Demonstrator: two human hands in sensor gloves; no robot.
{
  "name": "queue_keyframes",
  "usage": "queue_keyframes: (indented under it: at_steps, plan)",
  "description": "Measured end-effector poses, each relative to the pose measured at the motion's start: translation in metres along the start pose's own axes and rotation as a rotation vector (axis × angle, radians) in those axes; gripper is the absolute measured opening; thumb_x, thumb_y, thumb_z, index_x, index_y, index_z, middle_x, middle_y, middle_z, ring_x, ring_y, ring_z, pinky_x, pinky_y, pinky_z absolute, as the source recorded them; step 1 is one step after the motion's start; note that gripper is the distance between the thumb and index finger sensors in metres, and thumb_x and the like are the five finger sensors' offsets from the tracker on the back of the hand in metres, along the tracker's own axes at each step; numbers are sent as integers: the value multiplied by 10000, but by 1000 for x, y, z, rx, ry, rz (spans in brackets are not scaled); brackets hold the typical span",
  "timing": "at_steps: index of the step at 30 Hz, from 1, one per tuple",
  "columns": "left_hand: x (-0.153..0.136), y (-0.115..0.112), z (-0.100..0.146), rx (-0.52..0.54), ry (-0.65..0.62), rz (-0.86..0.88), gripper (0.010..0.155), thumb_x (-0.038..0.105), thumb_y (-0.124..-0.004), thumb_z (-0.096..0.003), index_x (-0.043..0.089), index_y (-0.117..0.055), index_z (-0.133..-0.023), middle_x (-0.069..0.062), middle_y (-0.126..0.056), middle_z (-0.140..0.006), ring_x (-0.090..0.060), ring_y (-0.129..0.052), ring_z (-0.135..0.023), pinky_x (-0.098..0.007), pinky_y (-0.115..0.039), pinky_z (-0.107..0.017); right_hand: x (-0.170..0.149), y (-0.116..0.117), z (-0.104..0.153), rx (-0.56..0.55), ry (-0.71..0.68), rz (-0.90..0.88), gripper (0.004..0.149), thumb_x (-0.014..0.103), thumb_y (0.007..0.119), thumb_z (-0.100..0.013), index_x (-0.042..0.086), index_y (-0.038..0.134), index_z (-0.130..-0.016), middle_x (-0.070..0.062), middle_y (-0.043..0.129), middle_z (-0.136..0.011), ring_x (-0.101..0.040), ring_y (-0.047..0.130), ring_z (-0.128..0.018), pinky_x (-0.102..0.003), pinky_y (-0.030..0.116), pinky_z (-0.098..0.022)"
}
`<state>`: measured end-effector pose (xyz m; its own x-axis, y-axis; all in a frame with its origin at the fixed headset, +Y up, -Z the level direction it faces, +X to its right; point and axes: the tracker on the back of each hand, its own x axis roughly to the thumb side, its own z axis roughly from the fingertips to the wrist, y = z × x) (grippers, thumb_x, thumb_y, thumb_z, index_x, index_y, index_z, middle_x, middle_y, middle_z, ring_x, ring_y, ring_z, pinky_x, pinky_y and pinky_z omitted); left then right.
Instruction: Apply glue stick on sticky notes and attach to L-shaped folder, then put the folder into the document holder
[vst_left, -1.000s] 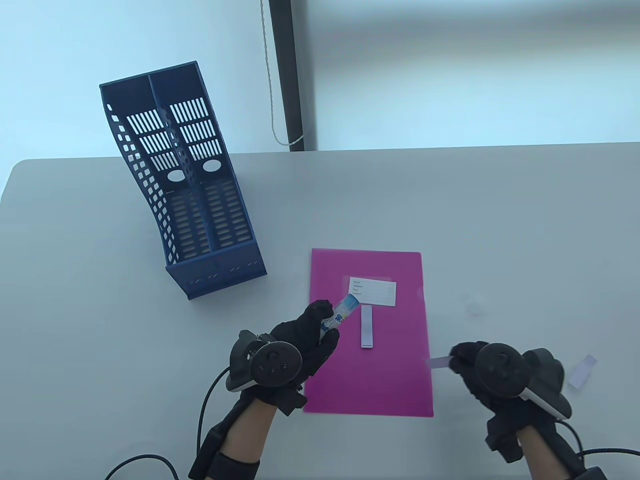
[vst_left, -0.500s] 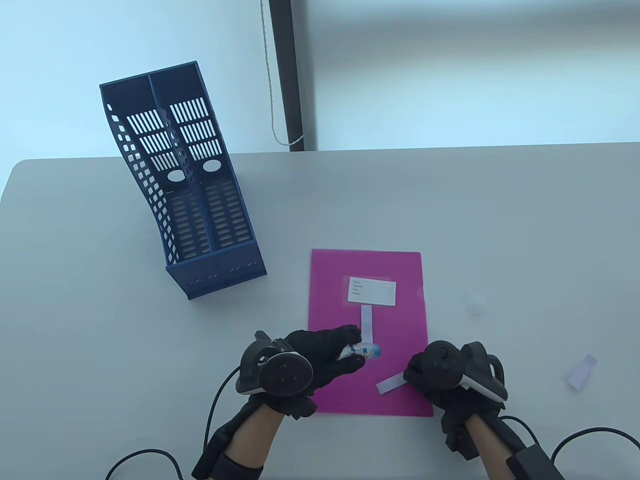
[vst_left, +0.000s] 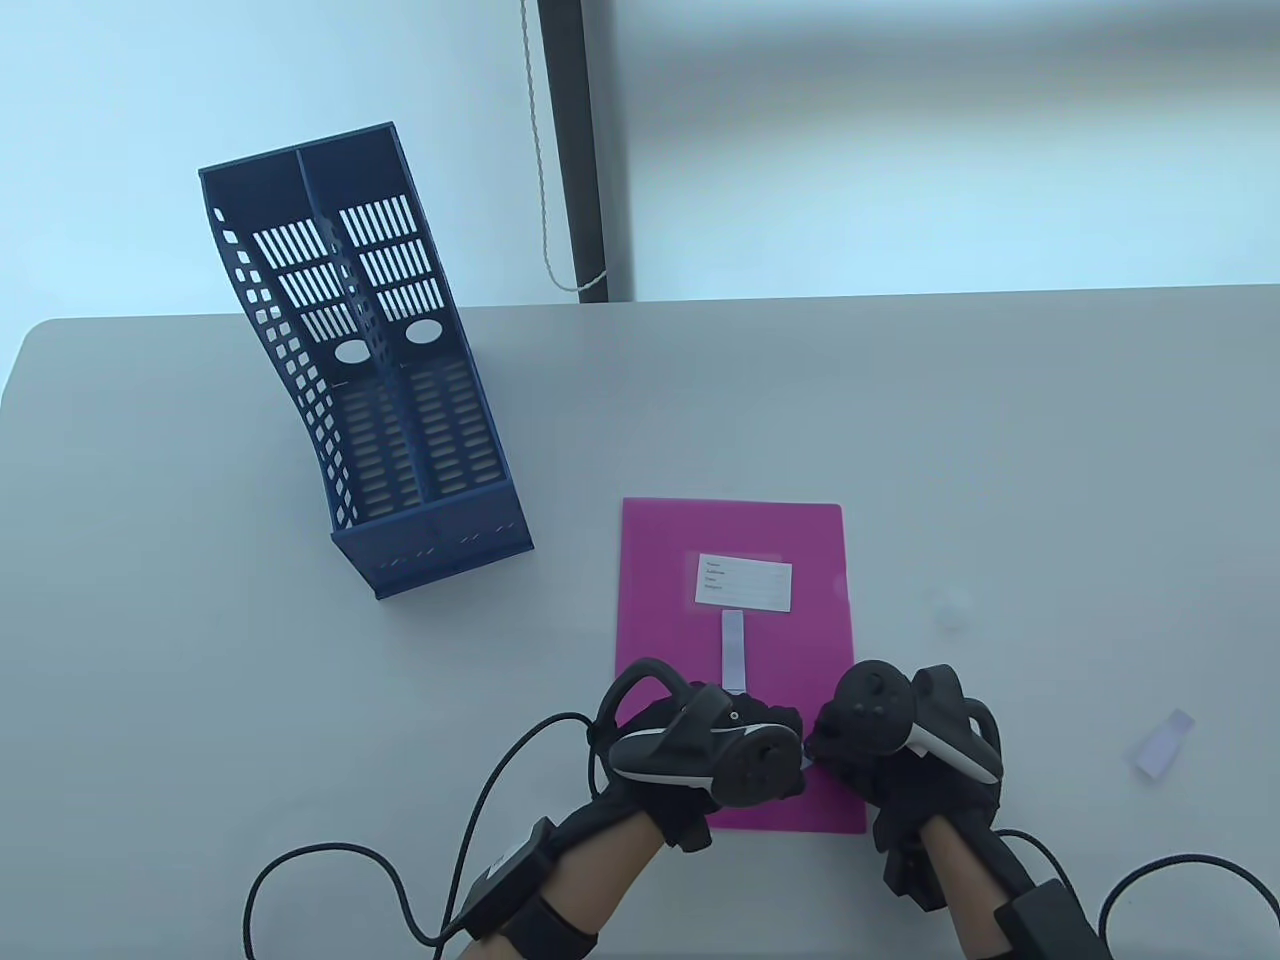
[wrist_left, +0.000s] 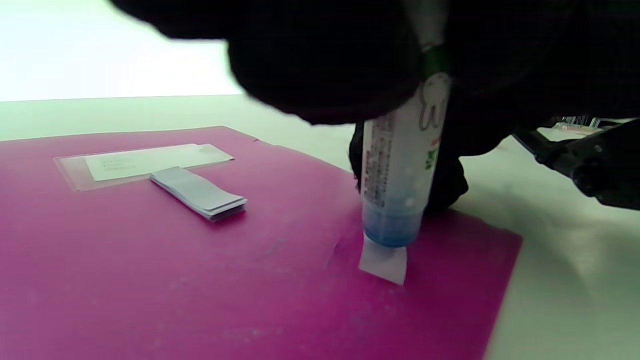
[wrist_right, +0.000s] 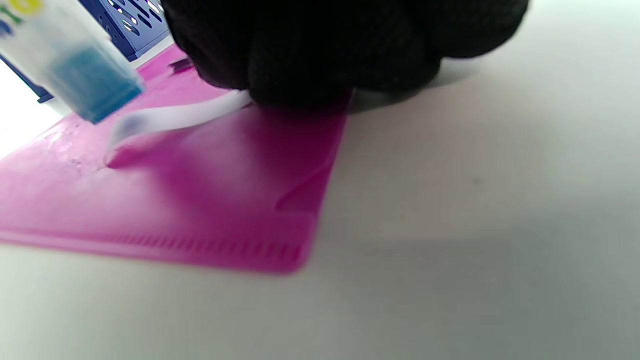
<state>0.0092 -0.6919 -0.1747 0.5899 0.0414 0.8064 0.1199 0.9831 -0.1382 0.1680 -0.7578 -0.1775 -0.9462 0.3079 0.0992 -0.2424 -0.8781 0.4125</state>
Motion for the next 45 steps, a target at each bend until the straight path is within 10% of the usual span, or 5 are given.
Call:
queue_keyframes:
  at_steps: [10, 20, 28, 45]
  plan:
    - [17, -3, -22, -152, -1, -148, 549, 512, -778, -508, 187, -796, -950, -70, -952, -627, -122, -978, -356, -338, -836, -320, -4, 0, 0, -8, -37, -23, 305, 328, 803, -590, 85, 837, -772, -73, 949, -495, -212, 905, -419, -383, 784, -371]
    - [25, -13, -20, 47, -15, -228, 564, 519, -753, -505, 107, -811, -886, -61, -973, -511, -62, -963, -231, -283, -840, -218, -7, 0, 1, -13, -48, -41, 307, 334, 800, -591, 91, 840, -774, -63, 948, -493, -200, 900, -417, -372, 783, -369]
    - [23, -10, -13, -93, -13, -247, 543, 523, -737, -511, 108, -818, -851, -47, -958, -473, -75, -945, -209, -299, -828, -217, -6, 0, 2, -14, -36, -21, 301, 333, 799, -593, 96, 839, -773, -63, 950, -494, -203, 904, -420, -377, 787, -373]
    - [21, -16, -22, 61, -8, -133, 528, 496, -715, -524, 94, -797, -856, -78, -958, -480, -85, -950, -206, -303, -827, -207, -23, 0, -1, 16, -37, -200, 322, 331, 693, -639, 114, 879, -788, -61, 961, -503, -191, 892, -420, -373, 784, -365]
